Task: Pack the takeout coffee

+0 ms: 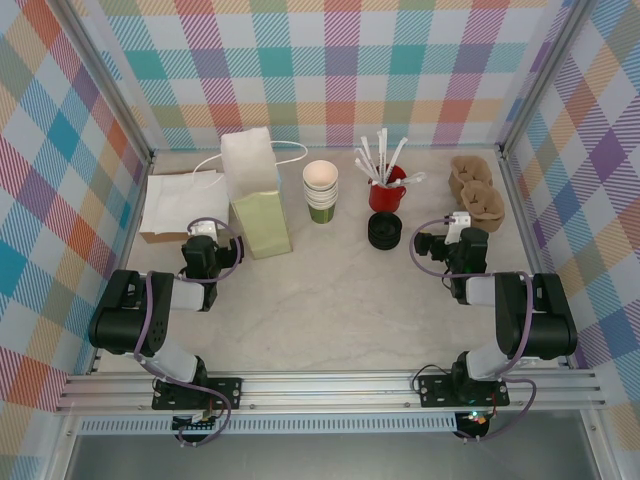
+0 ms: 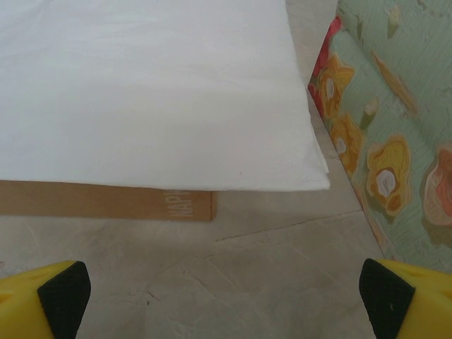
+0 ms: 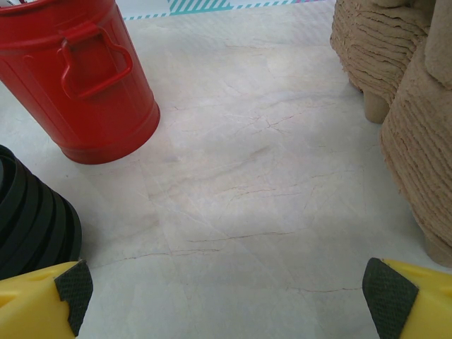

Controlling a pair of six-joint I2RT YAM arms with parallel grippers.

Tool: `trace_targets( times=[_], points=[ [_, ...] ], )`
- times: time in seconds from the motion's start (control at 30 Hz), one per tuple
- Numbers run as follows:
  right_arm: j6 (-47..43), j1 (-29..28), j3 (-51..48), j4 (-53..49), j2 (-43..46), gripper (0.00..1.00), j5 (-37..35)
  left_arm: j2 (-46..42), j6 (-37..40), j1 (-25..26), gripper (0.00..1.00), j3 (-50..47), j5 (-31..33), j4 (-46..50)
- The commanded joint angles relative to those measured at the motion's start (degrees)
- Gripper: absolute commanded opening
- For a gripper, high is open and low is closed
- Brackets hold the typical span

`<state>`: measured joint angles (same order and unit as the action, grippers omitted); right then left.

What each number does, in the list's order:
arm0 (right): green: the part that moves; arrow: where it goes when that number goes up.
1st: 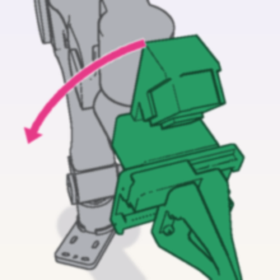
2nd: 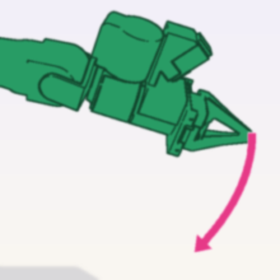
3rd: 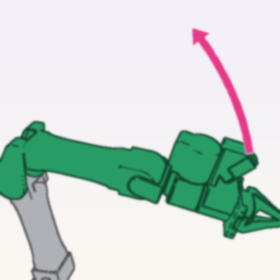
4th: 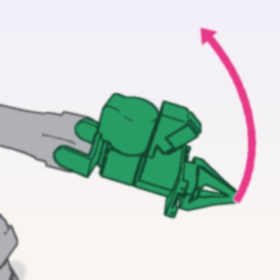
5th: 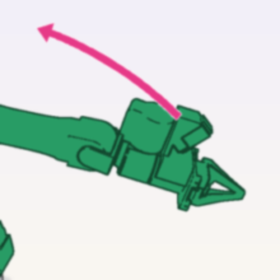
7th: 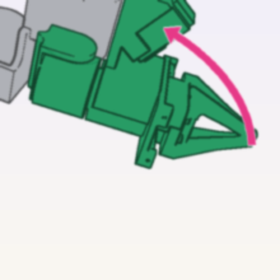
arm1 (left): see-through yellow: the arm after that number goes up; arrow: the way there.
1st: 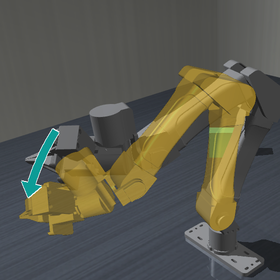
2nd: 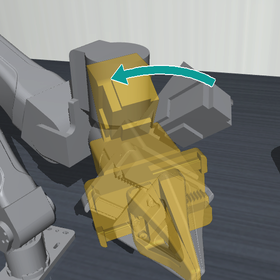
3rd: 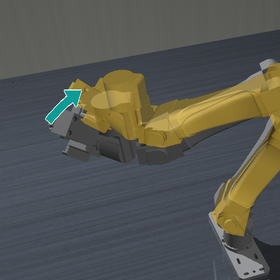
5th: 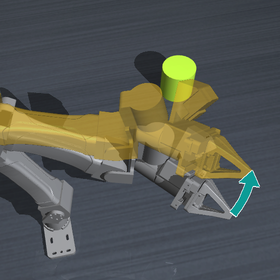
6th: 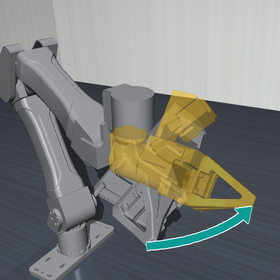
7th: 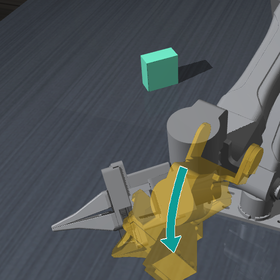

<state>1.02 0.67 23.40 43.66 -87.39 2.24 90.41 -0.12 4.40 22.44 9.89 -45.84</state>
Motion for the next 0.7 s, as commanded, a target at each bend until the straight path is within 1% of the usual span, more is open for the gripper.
trace_targets(
  times=[0.0,0.07,0.13,0.23,0.3,0.4,0.47,0.53,0.57,0.67],
  points=[
    [-0.38,-0.22,1.06,1.07,0.08,1.0,1.28,-1.12,0.8,0.28,1.0,0.95,-0.17,-1.52],
    [-0.01,-0.23,2.19,-1.9,1.42,1.0,0.57,-3.6,0.02,0.25,1.0,0.99,1.77,0.38],
    [0.04,-0.22,4.2,-8.98,4.88,1.0,-0.06,-8.71,-0.71,0.26,1.0,1.37,3.55,5.33],
    [1.84,-0.22,3.8,-13.35,11.18,1.0,-2.91,-17.31,-1.43,0.25,1.0,1.76,5.15,13.04],
    [3.7,-0.22,4.77,-19.02,15.28,1.0,-4.29,-23.12,-2.36,0.3,1.0,2.23,6.32,18.95],
    [7.54,-0.23,7.34,-28.94,20.8,1.0,-4.71,-31.72,-6.83,0.25,1.0,3.88,9.28,29.67],
    [9.07,-0.28,10.17,-35.96,23.33,1.0,-3.1,-36.97,-11.44,0.25,1.0,5.18,10.18,36.58],
    [11.21,-0.4,14.34,-44.21,24.85,1.0,-2.39,-41.39,-17.46,0.26,1.0,8.56,10.01,46.03],
    [12.2,-0.4,16.7,-48.08,25.07,1.0,-2.34,-42.92,-19.17,0.26,1.0,10.18,9.14,49.96],
    [14.82,-0.46,24.79,-59.79,24.15,1.0,0.58,-45.85,-23.09,0.26,1.0,16.11,3.51,60.19]
  ],
)
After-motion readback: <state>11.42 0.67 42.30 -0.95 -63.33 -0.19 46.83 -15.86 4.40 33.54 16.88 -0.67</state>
